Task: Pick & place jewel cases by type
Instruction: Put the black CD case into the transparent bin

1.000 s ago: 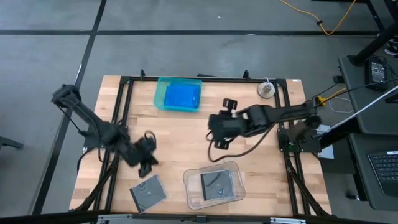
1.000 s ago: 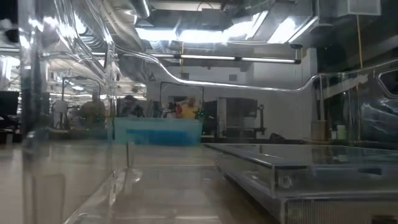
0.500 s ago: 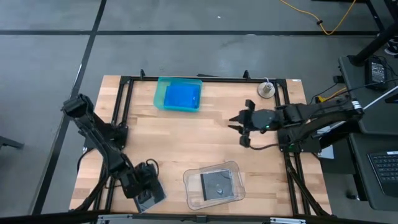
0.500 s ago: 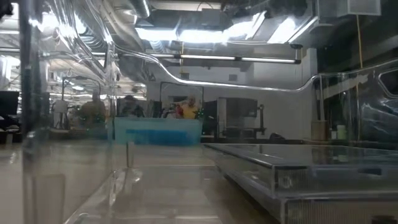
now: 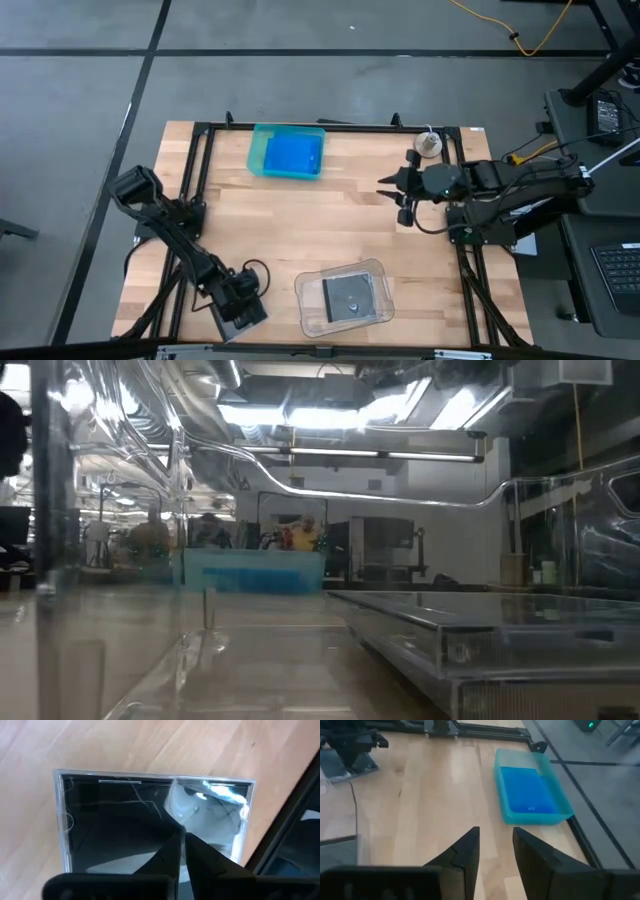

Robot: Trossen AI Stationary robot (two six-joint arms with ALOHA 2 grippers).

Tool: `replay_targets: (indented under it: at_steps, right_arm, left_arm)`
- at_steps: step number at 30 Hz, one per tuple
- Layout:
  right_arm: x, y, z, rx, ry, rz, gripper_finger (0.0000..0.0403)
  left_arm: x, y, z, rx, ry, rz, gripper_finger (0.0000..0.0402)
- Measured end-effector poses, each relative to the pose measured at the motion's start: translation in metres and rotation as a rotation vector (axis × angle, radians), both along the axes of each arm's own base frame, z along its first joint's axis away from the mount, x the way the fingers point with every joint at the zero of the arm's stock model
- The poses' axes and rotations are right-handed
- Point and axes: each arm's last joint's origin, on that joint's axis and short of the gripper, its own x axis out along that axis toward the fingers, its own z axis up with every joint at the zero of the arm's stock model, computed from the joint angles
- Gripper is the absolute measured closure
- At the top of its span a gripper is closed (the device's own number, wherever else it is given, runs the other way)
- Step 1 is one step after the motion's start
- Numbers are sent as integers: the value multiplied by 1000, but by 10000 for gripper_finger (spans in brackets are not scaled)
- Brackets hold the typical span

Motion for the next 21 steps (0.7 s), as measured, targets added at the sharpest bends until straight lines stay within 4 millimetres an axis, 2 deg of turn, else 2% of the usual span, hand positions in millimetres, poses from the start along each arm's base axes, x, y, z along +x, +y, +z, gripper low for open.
replay_targets:
  at_steps: [4, 10, 15, 21]
  right_arm:
    - [1, -2, -1, -20, 20, 61, 281]
    - [1, -9, -2, -33, 42, 105, 281]
    - [1, -15, -3, -7, 57, 145, 281]
    - [1, -25, -4, 6, 69, 147, 281]
  left_arm:
    - [11, 11, -1, 5, 12, 26, 398]
    - [34, 40, -3, 47, 11, 59, 400]
    - [54, 77, -4, 109, 6, 73, 399]
    - [76, 129, -4, 190, -31, 7, 401]
